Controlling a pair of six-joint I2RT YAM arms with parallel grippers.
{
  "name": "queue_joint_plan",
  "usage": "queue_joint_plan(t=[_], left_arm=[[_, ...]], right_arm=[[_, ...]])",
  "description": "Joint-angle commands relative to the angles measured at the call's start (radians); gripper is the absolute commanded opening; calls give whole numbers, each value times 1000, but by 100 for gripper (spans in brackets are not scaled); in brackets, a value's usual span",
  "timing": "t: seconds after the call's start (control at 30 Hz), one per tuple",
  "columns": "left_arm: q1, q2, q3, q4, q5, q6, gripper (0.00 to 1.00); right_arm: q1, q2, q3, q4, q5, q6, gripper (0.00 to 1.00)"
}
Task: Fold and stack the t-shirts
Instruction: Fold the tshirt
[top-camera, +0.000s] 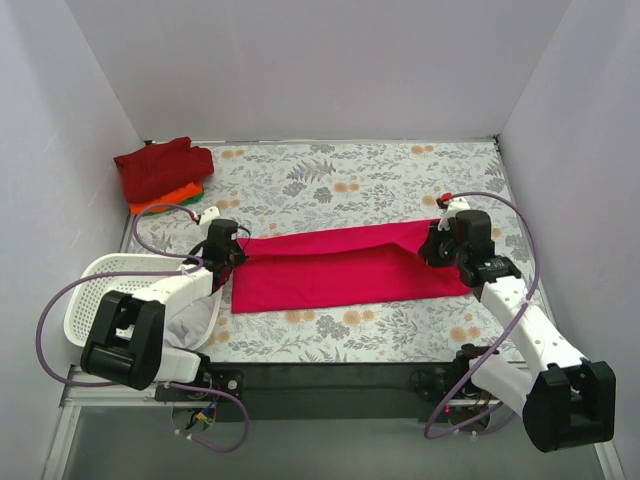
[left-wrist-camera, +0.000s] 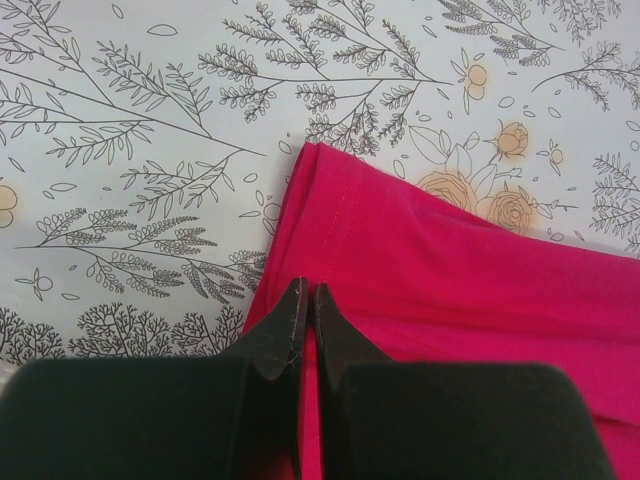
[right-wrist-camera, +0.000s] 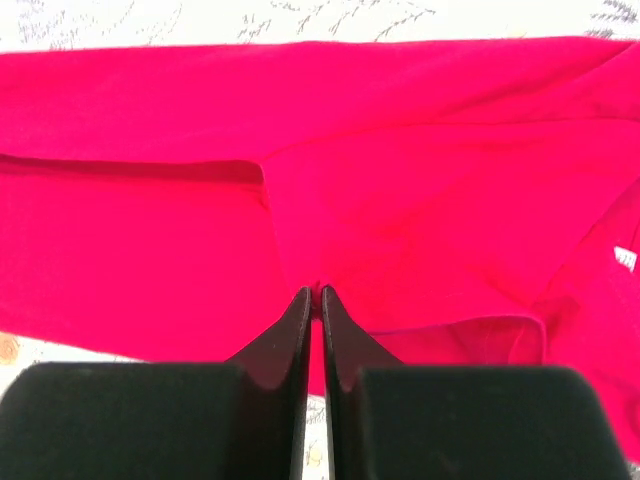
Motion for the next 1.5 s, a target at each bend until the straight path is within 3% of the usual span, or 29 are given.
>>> queue_joint_plan(t=[0.0, 0.27, 0.3, 0.33, 0.43, 0.6, 0.63, 0.73, 0.97, 1.17, 1.3, 1.47], left_arm=[[0, -9, 25, -52, -31, 4, 0], [-23, -21, 34, -115, -2, -13, 1], [-32, -29, 34, -120, -2, -16, 7], [-41, -38, 34, -134, -6, -19, 21], [-78, -91, 37, -176, -18, -33, 43], [-103, -202, 39, -194, 14, -60, 63], [-103, -205, 48, -194, 11, -62, 64], [-104, -179, 89, -190, 6, -57, 66], [-142, -30, 174, -158, 6, -54, 70], [-207, 115, 223, -102, 24, -68, 74], [-221, 198, 229, -42, 66, -71, 75], [-222, 267, 220, -28, 22, -51, 79]], right_arm=[[22, -43, -24, -63, 39, 8, 1], [96, -71, -34, -117, 111, 29, 1], [103, -74, -32, -123, 144, 34, 1], [117, -77, -30, -140, 166, 34, 1], [140, -97, -18, -180, 187, 36, 1], [165, -101, -15, -226, 172, 39, 1], [174, -95, -15, -227, 160, 39, 4], [182, -74, -6, -227, 160, 40, 32], [183, -88, 81, -215, 184, 39, 55], [162, 36, 140, -125, 335, 40, 60], [50, 158, 167, -40, 312, 31, 60], [-62, 286, 209, -2, 267, 20, 58]])
